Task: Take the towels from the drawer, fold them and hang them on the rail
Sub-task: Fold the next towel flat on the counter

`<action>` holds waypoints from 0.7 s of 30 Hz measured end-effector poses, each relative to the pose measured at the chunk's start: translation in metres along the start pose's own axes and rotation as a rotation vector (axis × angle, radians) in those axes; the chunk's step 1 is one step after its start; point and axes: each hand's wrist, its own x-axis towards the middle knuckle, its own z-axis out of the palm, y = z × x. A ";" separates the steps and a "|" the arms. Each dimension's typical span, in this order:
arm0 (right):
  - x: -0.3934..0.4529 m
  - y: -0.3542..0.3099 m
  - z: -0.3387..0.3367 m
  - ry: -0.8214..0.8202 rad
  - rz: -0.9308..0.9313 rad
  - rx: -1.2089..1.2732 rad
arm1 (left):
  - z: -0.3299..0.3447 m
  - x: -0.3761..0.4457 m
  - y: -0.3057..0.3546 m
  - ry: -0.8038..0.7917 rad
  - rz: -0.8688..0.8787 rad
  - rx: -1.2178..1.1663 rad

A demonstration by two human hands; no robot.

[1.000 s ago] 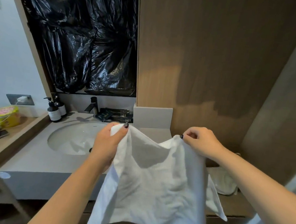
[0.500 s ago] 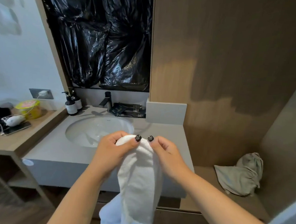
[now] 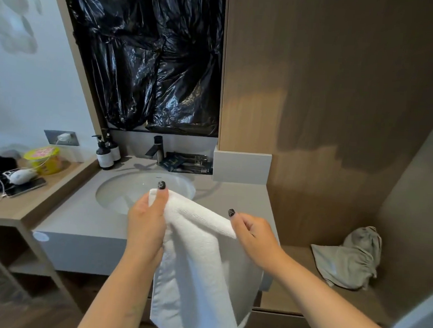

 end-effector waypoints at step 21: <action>-0.009 -0.029 -0.074 0.158 -0.127 -0.133 | 0.071 -0.032 -0.007 -0.842 0.411 0.631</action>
